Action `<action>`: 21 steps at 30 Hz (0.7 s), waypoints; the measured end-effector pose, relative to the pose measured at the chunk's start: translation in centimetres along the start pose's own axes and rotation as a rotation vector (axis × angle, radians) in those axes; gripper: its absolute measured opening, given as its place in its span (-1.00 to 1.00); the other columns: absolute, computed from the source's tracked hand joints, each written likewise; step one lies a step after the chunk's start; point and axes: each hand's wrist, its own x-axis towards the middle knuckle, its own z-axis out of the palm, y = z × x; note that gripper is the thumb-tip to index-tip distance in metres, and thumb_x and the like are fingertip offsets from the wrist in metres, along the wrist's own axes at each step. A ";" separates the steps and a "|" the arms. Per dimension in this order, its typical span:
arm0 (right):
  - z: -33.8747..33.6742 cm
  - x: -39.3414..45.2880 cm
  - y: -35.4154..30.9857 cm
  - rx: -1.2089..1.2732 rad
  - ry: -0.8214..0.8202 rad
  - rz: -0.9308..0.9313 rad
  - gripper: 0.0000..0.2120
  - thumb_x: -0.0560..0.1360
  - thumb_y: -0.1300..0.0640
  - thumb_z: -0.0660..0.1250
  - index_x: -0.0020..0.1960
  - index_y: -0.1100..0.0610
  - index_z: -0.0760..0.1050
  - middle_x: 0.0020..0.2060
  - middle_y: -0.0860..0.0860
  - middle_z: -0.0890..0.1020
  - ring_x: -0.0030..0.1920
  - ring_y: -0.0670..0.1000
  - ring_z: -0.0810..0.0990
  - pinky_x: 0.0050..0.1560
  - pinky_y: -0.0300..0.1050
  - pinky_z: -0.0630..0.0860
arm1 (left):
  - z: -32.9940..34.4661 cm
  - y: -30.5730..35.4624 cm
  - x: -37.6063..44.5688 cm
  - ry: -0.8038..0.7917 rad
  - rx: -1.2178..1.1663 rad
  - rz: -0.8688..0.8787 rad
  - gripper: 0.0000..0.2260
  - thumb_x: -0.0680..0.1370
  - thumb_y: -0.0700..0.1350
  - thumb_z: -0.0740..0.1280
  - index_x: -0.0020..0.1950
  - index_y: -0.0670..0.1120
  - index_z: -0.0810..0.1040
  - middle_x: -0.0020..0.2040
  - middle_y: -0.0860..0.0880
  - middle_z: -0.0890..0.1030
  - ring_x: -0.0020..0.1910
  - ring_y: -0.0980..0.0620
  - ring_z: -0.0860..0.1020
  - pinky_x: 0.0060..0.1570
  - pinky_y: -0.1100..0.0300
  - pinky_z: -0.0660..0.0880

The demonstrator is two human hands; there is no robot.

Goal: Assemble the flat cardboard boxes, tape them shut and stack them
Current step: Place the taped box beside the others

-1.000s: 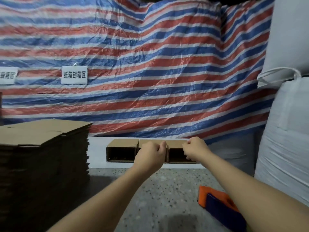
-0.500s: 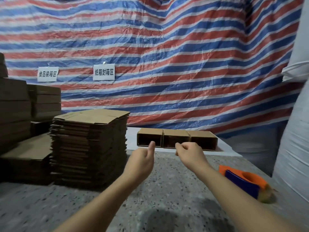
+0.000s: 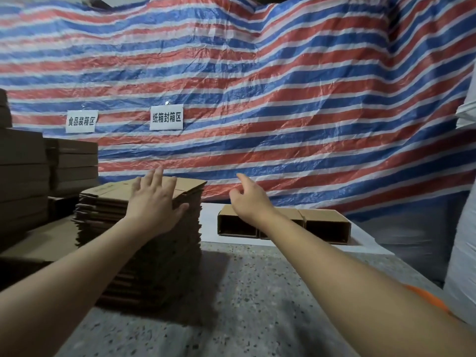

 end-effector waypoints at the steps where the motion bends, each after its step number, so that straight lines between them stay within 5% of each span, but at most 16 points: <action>1: 0.7 1.0 -0.5 -0.015 -0.022 -0.016 -0.43 0.66 0.01 0.10 0.63 0.05 0.07 0.60 0.05 0.20 0.58 0.12 0.17 0.52 0.08 0.17 | 0.1 -0.4 0.3 -0.026 0.020 -0.010 -0.29 0.56 0.35 0.14 0.59 0.01 0.11 0.62 -0.16 -0.01 0.59 -0.17 -0.03 0.53 -0.15 -0.04; 6: 3.4 4.5 -1.4 -0.159 -0.107 -0.053 -0.38 0.64 0.05 0.08 0.65 0.02 -0.06 0.64 0.03 0.06 0.61 0.12 0.07 0.56 0.11 0.07 | 0.3 -0.4 0.9 -0.194 0.010 -0.011 -0.57 0.61 0.26 0.12 0.36 0.05 0.42 0.34 -0.06 0.49 0.36 -0.10 0.41 0.45 -0.26 0.13; 9: 4.1 5.6 -1.5 -0.265 -0.138 -0.082 -0.34 0.62 0.08 0.12 0.65 0.00 -0.07 0.64 0.03 0.05 0.61 0.14 0.07 0.56 0.15 0.05 | 0.2 0.1 0.7 -0.207 -0.010 0.022 -0.65 0.66 0.16 0.09 0.26 -0.01 0.48 0.17 -0.05 0.56 0.17 -0.08 0.52 0.30 -0.14 0.37; 16: 3.5 7.3 -1.1 -0.406 -0.157 -0.092 -0.22 0.61 0.10 0.24 0.65 -0.03 -0.18 0.65 0.05 -0.04 0.63 0.16 -0.02 0.57 0.23 0.01 | -2.0 -1.4 0.9 0.172 -0.360 0.135 -0.80 0.63 -0.08 0.29 0.00 -0.18 0.62 -0.13 -0.11 0.63 -0.18 -0.10 0.55 -0.16 0.01 0.50; 19: 1.4 8.4 -1.7 -0.297 -0.117 -0.089 -0.06 0.56 -0.18 0.35 0.65 -0.01 -0.23 0.65 0.06 -0.11 0.63 0.16 -0.08 0.59 0.25 0.01 | -4.7 -1.7 2.4 0.323 -0.456 0.146 -0.85 0.60 -0.17 0.33 0.00 -0.21 0.66 -0.15 -0.15 0.65 -0.20 -0.16 0.56 -0.20 0.03 0.45; 21: -0.4 8.8 -2.6 -0.005 -0.098 -0.063 0.03 0.47 -0.39 0.29 0.65 0.00 -0.24 0.65 0.07 -0.12 0.62 0.19 -0.08 0.57 0.28 0.03 | -7.1 -1.5 3.7 0.409 -0.554 0.123 -0.87 0.58 -0.19 0.35 0.00 -0.19 0.69 -0.16 -0.15 0.67 -0.20 -0.12 0.57 -0.22 0.11 0.38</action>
